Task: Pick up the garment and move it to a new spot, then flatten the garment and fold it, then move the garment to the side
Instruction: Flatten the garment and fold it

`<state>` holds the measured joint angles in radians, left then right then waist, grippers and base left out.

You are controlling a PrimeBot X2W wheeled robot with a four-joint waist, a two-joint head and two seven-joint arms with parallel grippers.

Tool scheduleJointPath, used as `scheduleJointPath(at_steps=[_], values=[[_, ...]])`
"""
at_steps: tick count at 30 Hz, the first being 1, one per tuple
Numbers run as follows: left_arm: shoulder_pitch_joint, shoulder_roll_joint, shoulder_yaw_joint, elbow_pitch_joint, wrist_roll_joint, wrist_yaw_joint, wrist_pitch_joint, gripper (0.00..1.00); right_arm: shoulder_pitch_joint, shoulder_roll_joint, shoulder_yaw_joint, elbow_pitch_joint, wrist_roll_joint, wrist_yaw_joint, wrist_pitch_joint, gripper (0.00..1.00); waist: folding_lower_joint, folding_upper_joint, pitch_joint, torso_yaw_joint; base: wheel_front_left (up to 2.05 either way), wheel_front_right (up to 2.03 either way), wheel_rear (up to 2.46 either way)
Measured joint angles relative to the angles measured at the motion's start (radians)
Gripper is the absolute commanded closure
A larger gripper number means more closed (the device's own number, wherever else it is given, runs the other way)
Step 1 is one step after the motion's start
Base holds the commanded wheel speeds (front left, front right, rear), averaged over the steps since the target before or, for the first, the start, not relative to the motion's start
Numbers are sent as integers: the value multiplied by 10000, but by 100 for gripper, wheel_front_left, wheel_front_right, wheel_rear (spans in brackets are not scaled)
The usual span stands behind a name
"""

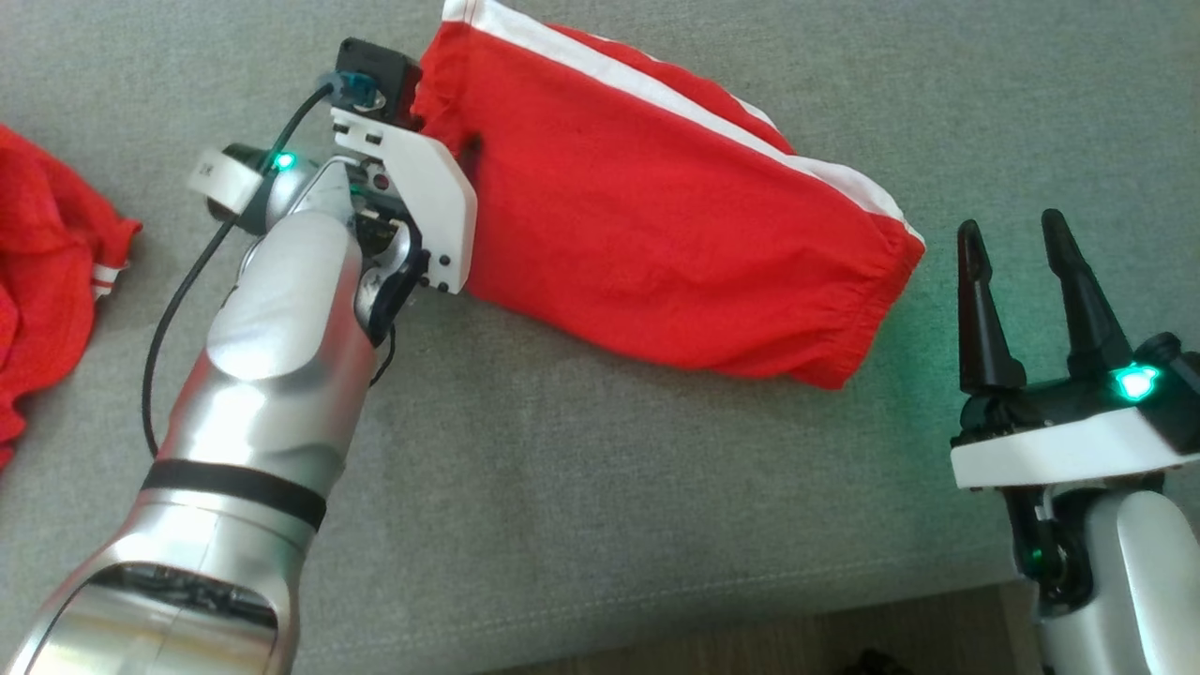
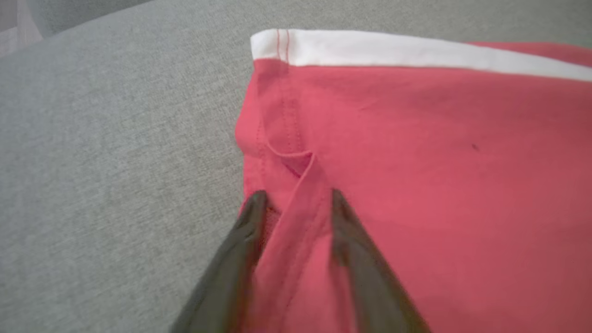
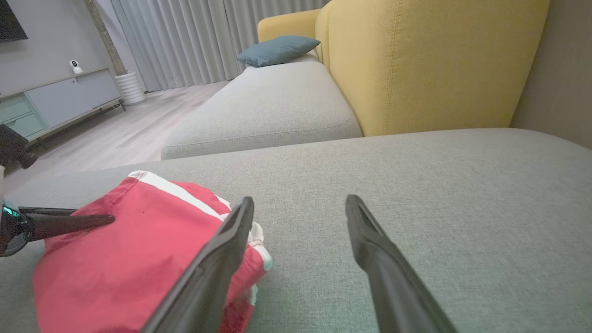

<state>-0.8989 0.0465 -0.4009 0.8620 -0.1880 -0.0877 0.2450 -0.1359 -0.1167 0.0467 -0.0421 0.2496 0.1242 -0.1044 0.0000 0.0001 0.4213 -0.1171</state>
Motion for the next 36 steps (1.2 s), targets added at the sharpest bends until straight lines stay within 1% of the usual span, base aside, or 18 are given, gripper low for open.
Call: scheduleJointPath(at_steps=[1,5,7,12,18,22,23,25,28,29,30,33,36], values=[[-35,-13,-17,40,-19,12,2,100,0,0,8,0,23,0,2,0,0,0,-1,10,0,0,0],[-45,-82,-79,65,-27,182,-33,100,-3,2,13,-42,73,0,4,0,0,0,-36,61,0,0,0],[49,-98,-82,-40,-29,290,-213,100,-1,2,4,-63,75,0,4,0,0,0,-76,103,0,0,0],[1108,-63,-10,-901,-341,608,-750,100,34,0,-71,-113,132,0,86,0,0,0,-245,285,0,0,0],[3056,71,253,-2809,-826,974,-894,100,78,-12,-111,-205,140,0,198,0,0,0,-524,633,0,0,0],[4574,199,380,-4324,-1118,1383,-708,100,250,-23,-109,-261,159,0,299,0,0,0,-735,861,0,0,0],[5300,209,464,-5072,-1283,1601,-566,100,372,-33,-117,-267,159,0,347,0,0,0,-844,960,0,0,0],[5984,221,489,-5728,-1363,1816,-516,100,468,-59,-134,-301,157,0,401,0,0,0,-929,1059,0,0,0],[6623,244,474,-6378,-1402,1975,-483,100,480,-86,-150,-372,146,0,433,0,0,0,-1014,1183,0,0,0],[6623,244,474,-6378,-1402,1975,-483,20,480,-86,-150,-372,146,0,433,0,0,0,-1014,1183,0,0,0],[6705,253,472,-6527,-1402,2036,-550,0,479,-94,-148,-397,117,0,453,0,0,0,-1040,1201,0,0,0],[6721,280,508,-6972,-1371,2123,-1147,0,480,-127,-178,-476,-67,0,533,0,0,0,-1105,1218,0,0,0],[6713,345,637,-7202,-1147,2211,-2257,0,483,-127,-251,-570,-240,0,619,0,0,0,-1209,1193,0,0,0]])
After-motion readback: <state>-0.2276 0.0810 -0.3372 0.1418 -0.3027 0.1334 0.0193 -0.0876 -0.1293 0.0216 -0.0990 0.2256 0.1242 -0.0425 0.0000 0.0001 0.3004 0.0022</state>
